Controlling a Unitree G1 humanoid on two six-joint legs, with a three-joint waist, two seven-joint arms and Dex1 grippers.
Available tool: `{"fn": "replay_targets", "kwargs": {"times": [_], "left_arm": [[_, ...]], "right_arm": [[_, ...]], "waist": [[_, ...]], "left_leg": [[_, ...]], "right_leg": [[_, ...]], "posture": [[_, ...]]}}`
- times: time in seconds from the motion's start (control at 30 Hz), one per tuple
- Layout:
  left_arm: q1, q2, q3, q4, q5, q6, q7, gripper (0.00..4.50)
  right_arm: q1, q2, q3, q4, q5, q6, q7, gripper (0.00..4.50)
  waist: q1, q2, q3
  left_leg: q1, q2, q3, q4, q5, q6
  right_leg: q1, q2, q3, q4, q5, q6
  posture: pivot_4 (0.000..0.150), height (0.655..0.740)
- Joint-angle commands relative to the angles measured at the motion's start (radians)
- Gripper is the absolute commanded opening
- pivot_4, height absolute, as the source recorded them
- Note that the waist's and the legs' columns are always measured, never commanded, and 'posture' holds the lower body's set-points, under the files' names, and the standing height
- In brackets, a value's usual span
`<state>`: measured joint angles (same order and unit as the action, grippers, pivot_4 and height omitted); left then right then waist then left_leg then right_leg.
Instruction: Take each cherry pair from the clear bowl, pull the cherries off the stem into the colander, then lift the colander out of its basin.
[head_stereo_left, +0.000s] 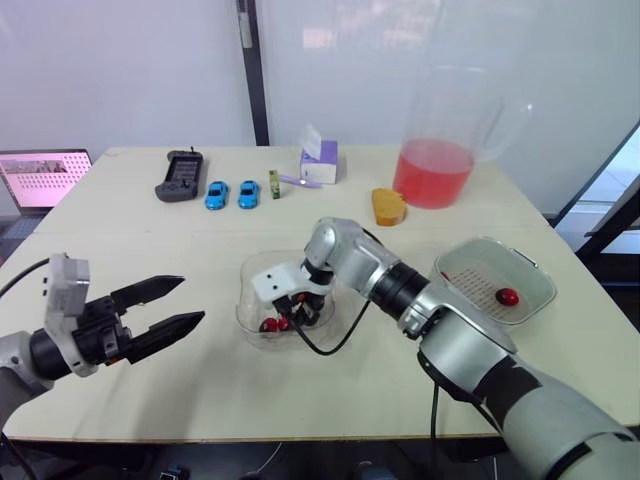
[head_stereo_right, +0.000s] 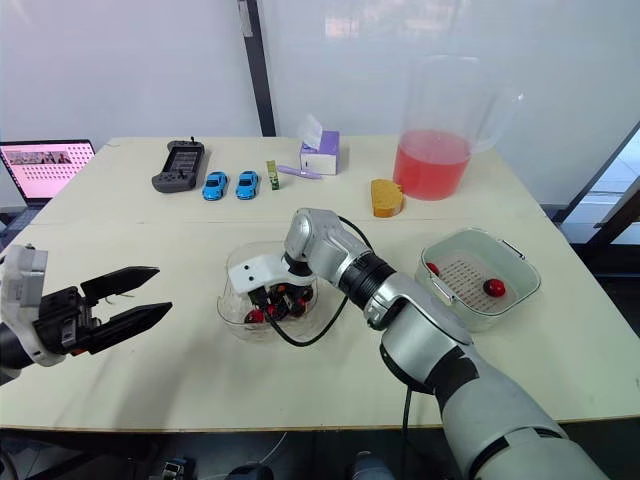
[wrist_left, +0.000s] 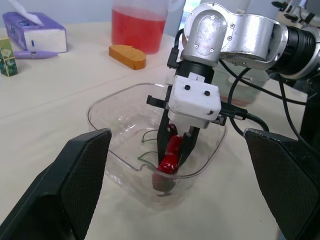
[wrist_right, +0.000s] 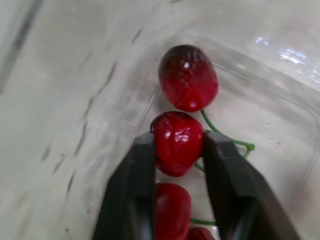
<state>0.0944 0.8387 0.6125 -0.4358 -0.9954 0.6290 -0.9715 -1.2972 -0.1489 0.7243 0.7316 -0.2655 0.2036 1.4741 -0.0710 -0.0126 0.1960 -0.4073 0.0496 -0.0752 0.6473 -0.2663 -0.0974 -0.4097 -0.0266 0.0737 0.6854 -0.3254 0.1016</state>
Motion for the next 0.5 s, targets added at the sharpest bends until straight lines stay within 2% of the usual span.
{"fn": "replay_targets", "kwargs": {"times": [0.03, 0.5], "left_arm": [[-0.021, 0.014, 0.03, -0.01, -0.018, -0.009, 0.001, 4.5], [-0.034, 0.009, 0.027, -0.003, -0.018, -0.008, 0.0, 4.5]], "right_arm": [[-0.026, 0.01, -0.029, -0.016, -0.005, 0.002, 0.01, 0.87], [-0.034, 0.029, -0.046, 0.03, -0.027, 0.005, -0.037, 0.87]], "waist": [[0.0, 0.0, 0.0], [-0.001, 0.0, 0.0]], "left_leg": [[0.0, 0.0, 0.0, 0.0, 0.0, 0.0], [0.0, 0.0, 0.0, 0.0, 0.0, 0.0]], "right_leg": [[0.0, 0.0, 0.0, 0.0, 0.0, 0.0], [0.0, 0.0, 0.0, 0.0, 0.0, 0.0]], "posture": [[0.15, 0.74], [0.15, 0.74]]}}
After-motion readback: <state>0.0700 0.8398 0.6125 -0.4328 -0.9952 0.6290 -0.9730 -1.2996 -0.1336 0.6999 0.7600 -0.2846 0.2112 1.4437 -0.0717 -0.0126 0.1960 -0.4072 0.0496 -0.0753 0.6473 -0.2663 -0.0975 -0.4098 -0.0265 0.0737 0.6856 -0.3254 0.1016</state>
